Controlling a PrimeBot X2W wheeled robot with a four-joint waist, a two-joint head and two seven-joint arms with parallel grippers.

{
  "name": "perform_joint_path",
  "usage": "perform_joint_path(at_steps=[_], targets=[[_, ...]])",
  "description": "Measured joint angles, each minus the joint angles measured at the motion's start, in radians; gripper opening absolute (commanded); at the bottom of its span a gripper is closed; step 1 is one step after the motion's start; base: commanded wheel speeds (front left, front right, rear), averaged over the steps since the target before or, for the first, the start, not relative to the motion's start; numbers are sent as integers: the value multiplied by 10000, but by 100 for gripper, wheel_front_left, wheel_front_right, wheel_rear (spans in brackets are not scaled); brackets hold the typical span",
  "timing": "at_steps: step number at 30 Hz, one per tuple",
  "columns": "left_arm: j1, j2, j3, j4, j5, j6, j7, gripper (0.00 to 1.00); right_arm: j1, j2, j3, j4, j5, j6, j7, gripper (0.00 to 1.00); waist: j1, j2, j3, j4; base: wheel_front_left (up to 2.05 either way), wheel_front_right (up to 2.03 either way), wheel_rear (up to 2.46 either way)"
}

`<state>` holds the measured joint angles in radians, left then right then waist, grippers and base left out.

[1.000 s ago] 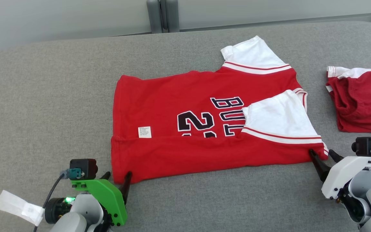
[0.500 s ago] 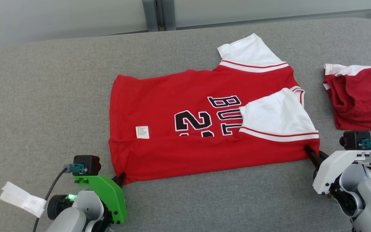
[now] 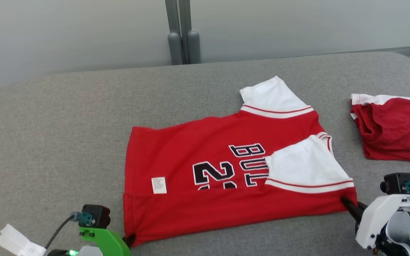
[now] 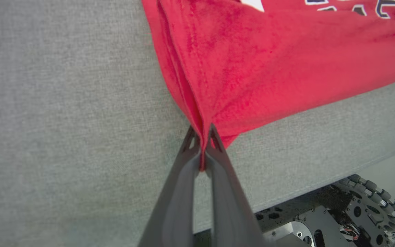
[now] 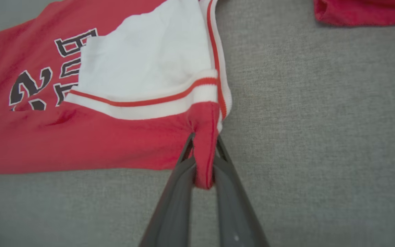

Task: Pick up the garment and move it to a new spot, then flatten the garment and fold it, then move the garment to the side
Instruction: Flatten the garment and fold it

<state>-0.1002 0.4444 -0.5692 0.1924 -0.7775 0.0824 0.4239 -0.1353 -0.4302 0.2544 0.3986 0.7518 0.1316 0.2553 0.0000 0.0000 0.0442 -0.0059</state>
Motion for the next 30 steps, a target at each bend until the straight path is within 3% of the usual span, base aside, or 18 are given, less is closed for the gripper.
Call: perform_joint_path(at_steps=[7,11,12,13,19,23,26,30], targets=[[946,683,15,-1323,-272,474,681,0,1504,6,-792,-1174,-416,0,1473,0,0,0,-206,108,0,0,0],[1261,807,40,-1712,-332,725,836,0,2013,512,-1467,-1756,-888,0,1987,0,0,0,-143,53,0,0,0],[1318,813,31,-1766,-362,773,905,40,2119,665,-1653,-1879,-1022,0,2119,19,0,0,-135,33,0,0,0],[1370,823,19,-1797,-420,798,1005,100,2186,802,-1820,-1992,-1126,0,2182,100,0,0,-128,14,0,0,0],[1344,1223,299,-2144,-293,955,917,100,2236,1233,-2564,-2880,-1622,-4,2276,100,0,0,-86,-41,0,0,0],[677,1616,972,-2531,291,1367,219,100,1647,1124,-2840,-3747,-1785,-4,2025,100,0,0,13,-151,0,0,0],[92,1574,1313,-2635,589,1603,-395,100,998,1064,-3009,-4075,-2027,-8,1486,100,0,0,202,-187,0,0,0],[-630,1026,1436,-2458,838,1628,-1166,100,-298,1041,-2757,-3914,-2092,-8,756,100,0,0,596,-206,0,0,0]])
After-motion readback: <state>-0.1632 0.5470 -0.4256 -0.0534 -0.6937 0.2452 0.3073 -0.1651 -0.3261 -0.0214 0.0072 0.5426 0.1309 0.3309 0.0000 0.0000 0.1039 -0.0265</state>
